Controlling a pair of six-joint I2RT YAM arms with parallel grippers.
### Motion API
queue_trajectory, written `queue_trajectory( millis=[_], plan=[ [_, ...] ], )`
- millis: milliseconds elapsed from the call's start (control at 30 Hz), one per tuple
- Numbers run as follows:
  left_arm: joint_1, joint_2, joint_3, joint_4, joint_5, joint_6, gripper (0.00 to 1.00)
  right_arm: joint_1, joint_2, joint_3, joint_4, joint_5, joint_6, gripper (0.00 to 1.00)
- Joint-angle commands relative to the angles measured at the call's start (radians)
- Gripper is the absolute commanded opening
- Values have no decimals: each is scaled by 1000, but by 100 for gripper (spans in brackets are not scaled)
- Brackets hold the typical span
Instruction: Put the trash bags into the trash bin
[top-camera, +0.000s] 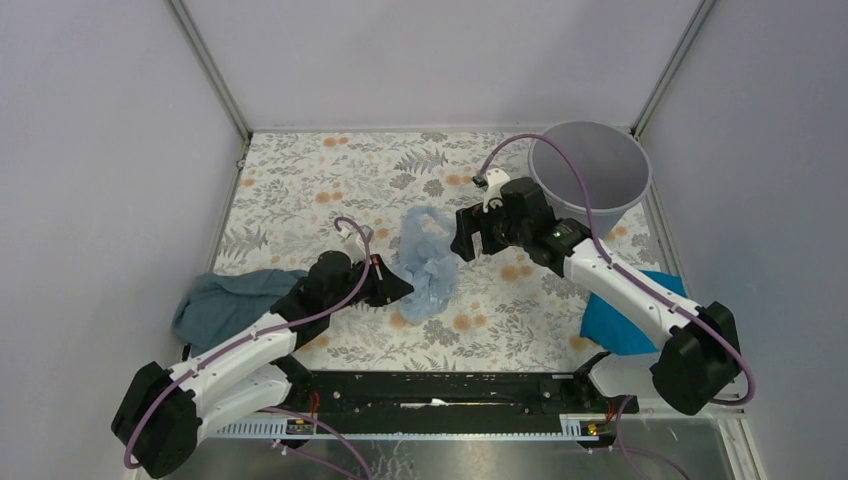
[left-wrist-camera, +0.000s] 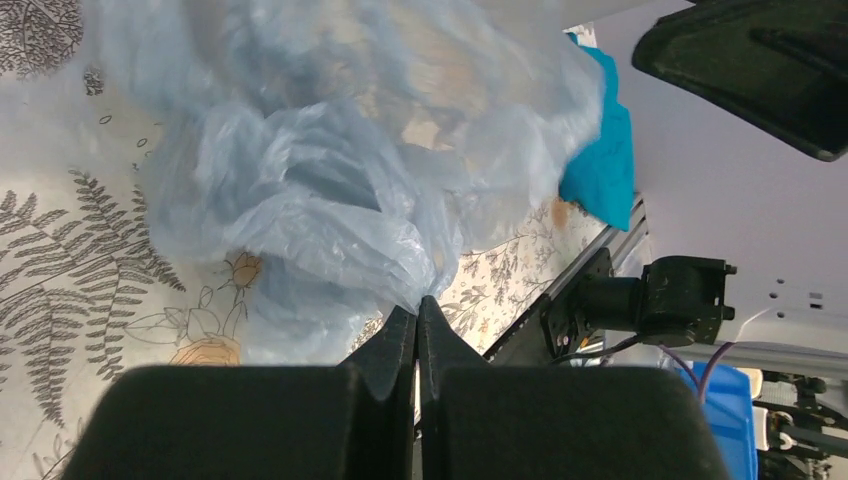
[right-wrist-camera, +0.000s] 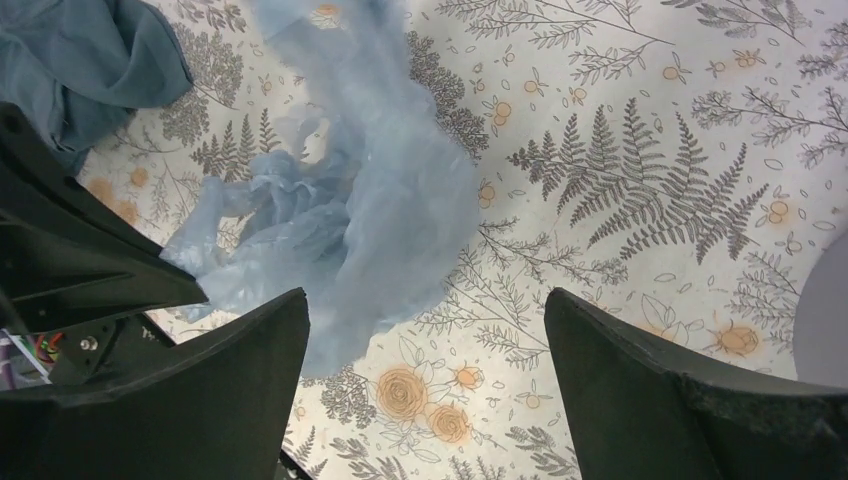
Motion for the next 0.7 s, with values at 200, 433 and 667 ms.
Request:
queue_trajectory(
  millis=[200, 433, 667],
  plan=[
    [16, -67, 109, -237, 12, 119, 0, 28, 130, 112, 181, -87, -96, 100],
    [16, -73, 91, -237, 17, 116, 0, 31, 372, 318, 165, -161, -210, 100],
    [16, -76, 79, -243, 11, 125, 0, 35, 561, 492, 110, -362, -333, 100]
  ],
)
